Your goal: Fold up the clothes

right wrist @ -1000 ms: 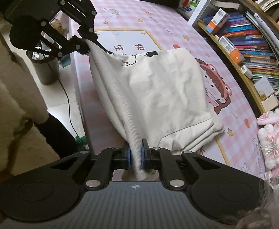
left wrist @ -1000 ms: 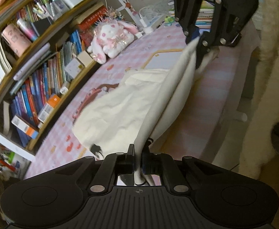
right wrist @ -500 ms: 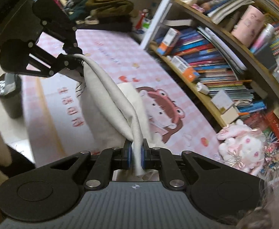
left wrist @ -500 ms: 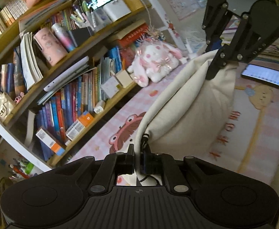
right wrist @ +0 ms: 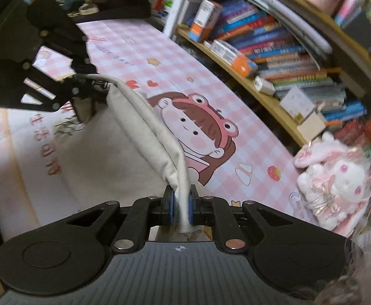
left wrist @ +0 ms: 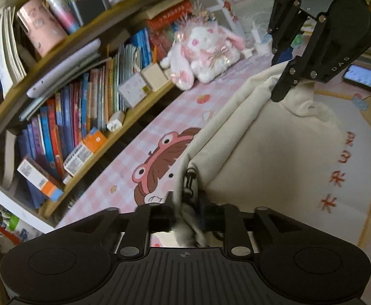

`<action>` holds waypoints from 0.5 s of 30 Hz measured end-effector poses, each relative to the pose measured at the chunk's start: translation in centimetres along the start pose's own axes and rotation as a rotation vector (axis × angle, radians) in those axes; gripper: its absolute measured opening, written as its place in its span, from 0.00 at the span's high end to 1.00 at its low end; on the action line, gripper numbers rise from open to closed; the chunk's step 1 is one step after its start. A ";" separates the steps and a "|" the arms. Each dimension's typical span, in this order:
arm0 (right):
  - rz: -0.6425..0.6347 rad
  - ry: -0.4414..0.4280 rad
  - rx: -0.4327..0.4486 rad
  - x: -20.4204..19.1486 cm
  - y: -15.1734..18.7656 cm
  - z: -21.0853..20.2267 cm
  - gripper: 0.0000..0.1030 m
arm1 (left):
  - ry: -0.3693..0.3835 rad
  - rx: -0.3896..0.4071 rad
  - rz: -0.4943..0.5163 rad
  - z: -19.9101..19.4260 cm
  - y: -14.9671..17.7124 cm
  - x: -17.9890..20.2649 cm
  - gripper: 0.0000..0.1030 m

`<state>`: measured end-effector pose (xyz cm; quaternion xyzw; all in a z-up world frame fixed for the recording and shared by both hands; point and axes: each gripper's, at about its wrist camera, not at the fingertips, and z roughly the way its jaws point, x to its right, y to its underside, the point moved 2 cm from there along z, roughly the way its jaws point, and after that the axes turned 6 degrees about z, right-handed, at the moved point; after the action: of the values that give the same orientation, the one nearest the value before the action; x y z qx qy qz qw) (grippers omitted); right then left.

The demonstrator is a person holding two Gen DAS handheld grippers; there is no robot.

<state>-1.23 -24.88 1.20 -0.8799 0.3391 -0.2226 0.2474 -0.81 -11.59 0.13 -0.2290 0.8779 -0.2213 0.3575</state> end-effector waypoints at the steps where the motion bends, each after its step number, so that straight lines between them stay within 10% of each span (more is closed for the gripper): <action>1: 0.016 0.006 -0.007 0.3 -0.1 0.6 0.87 | 0.001 -0.010 0.002 0.5 0.2 -0.1 0.61; 7: 0.098 0.032 -0.036 1.5 0.0 3.7 0.80 | 0.015 -0.055 0.016 2.1 1.9 -1.0 0.29; 10: 0.147 0.094 -0.017 2.2 0.2 4.6 0.59 | 0.005 -0.068 -0.024 2.2 3.1 -2.0 0.25; 15: 0.408 0.327 0.032 5.1 1.5 3.9 0.57 | 0.046 -0.013 -0.310 0.7 5.5 -4.9 0.26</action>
<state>3.59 -28.33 -1.54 -0.7415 0.5415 -0.3127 0.2432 1.52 -4.63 -0.82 -0.3589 0.8414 -0.2733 0.2976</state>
